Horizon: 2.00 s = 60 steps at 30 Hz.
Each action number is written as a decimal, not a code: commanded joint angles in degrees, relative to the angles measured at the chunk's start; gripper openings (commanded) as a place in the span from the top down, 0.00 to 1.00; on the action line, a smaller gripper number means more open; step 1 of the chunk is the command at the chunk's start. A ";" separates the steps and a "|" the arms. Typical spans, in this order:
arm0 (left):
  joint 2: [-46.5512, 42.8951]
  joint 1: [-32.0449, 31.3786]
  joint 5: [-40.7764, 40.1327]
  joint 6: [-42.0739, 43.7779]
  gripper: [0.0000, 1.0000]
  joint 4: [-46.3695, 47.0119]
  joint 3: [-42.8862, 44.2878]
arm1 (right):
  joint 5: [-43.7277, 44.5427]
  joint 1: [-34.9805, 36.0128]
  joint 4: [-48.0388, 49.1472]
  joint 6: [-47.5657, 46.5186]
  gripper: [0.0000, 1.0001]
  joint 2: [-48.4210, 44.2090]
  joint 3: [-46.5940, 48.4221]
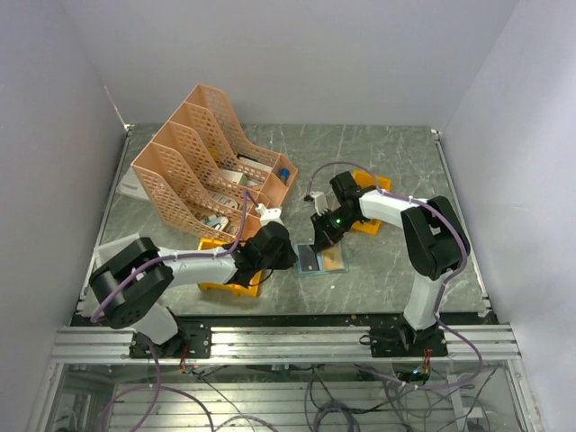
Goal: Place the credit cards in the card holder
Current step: Turn over the card slot in the card holder.
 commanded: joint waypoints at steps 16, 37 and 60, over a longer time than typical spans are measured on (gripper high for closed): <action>5.45 0.49 -1.27 2.56 0.89 -8.28 6.88 | 3.70 0.56 -1.00 -0.07 1.00 2.47 1.70; 8.59 0.43 1.88 2.73 0.93 -6.55 8.71 | 3.41 0.65 -1.09 0.03 1.00 2.43 1.75; 9.66 -0.69 3.00 4.31 0.93 -9.77 12.70 | 2.80 0.66 -1.00 0.12 0.99 1.78 1.71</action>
